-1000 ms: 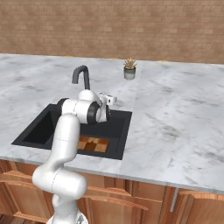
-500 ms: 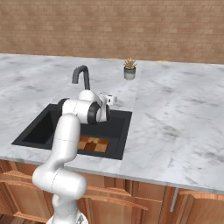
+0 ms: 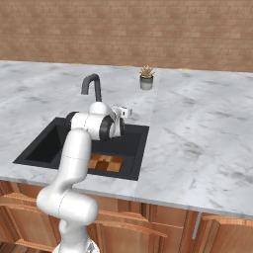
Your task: Turn on the sink faucet with hot water and rinse the cutting board for ten seconds, then turn off the faucet. Push the cutting board to reach the water if necessary.
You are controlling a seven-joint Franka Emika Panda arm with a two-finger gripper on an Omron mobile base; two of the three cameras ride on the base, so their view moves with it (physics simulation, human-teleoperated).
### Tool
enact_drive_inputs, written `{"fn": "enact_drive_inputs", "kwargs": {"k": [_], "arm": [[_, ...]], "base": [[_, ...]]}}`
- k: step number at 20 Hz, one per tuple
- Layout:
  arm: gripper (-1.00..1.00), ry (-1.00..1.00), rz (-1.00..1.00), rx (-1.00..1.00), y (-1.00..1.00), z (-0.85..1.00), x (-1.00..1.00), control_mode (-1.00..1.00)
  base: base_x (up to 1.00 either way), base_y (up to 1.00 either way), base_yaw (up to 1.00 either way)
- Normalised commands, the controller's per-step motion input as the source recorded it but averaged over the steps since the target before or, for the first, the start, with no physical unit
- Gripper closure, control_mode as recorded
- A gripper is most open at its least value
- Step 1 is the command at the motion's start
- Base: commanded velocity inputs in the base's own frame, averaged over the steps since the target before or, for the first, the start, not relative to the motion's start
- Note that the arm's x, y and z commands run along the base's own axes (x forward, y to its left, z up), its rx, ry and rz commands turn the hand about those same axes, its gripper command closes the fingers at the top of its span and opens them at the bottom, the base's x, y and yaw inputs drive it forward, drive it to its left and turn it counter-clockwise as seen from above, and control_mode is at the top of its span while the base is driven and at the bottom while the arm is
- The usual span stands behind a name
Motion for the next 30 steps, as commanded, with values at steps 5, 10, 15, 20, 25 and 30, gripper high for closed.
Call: {"fn": "enact_drive_inputs", "kwargs": {"k": [5, 10, 15, 20, 25, 30], "arm": [[-1.00, 0.00, 0.00, 0.00, 0.00, 0.00, 0.04, -1.00], [-1.00, 0.00, 0.00, 0.00, 0.00, 0.00, 0.02, -1.00], [-1.00, 0.00, 0.00, 0.00, 0.00, 0.00, 0.00, -1.00], [-1.00, 0.00, 0.00, 0.00, -0.05, 0.00, 0.00, -1.00], [-1.00, 0.00, 0.00, 0.00, -0.13, 0.00, 0.00, -1.00], [-1.00, 0.00, 0.00, 0.00, -0.09, 0.00, 0.00, -1.00]], "base": [[0.00, 0.00, 0.00], [0.00, 0.00, 0.00], [0.00, 0.00, 0.00], [0.00, 0.00, 0.00], [0.00, 0.00, 0.00], [0.00, 0.00, 0.00]]}}
